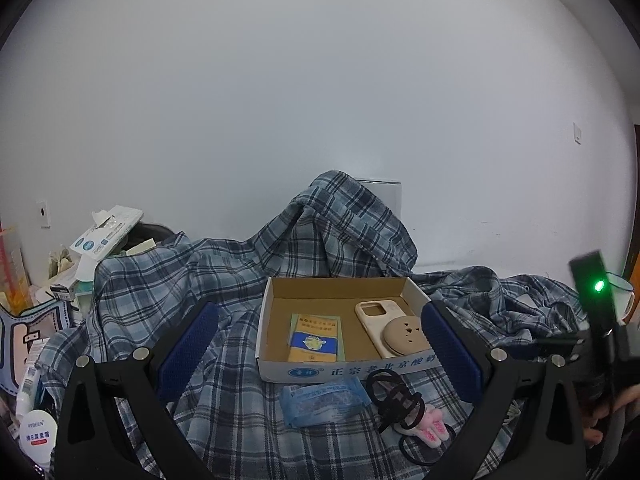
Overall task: Organize soft objects
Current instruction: 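Grasp the coiled white cable with the right tool and lift it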
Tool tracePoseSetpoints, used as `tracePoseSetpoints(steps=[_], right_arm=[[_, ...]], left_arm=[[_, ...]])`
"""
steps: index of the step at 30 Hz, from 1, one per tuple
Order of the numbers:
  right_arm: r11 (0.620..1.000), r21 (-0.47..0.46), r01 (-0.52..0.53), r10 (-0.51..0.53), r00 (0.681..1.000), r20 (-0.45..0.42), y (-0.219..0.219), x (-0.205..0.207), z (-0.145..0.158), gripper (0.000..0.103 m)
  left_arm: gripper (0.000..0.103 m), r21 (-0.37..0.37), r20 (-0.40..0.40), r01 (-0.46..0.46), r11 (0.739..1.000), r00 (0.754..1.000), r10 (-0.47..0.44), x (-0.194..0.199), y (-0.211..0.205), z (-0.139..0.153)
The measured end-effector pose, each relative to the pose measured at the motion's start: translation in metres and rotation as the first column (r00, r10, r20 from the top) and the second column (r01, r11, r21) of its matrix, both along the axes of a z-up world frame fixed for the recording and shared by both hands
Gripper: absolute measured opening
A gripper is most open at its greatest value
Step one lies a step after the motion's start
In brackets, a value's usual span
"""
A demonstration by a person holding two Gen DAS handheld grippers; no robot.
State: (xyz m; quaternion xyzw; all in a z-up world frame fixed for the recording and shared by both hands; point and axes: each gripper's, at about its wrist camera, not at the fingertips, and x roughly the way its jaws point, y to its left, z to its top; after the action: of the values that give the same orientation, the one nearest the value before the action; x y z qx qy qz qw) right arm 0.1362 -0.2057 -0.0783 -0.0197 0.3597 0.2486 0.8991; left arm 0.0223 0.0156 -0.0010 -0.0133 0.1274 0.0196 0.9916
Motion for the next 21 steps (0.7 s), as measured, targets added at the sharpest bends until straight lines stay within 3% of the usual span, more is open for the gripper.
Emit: tracePoseSetpoints(steps=[11, 15, 18, 21], right_arm=[[0.995, -0.095, 0.007, -0.020, 0.991, -0.131, 0.006, 0.012, -0.029, 0.033], [0.994, -0.104, 0.023, -0.035, 0.992, -0.119, 0.004, 0.010, -0.029, 0.018], [0.997, -0.078, 0.029, -0.037, 0.994, -0.105, 0.001, 0.009, -0.026, 0.018], [0.999, -0.037, 0.040, -0.041, 0.998, -0.037, -0.004, 0.002, -0.014, 0.017]], left_arm=[[0.103, -0.004, -0.006, -0.008, 1.000, 1.000, 0.008, 0.001, 0.002, -0.001], [0.103, -0.009, -0.012, -0.010, 1.000, 1.000, 0.009, 0.002, 0.003, -0.002], [0.103, -0.013, -0.018, -0.008, 1.000, 1.000, 0.008, 0.002, 0.004, -0.003], [0.103, -0.014, -0.053, 0.017, 1.000, 0.998, -0.018, 0.007, 0.003, -0.005]])
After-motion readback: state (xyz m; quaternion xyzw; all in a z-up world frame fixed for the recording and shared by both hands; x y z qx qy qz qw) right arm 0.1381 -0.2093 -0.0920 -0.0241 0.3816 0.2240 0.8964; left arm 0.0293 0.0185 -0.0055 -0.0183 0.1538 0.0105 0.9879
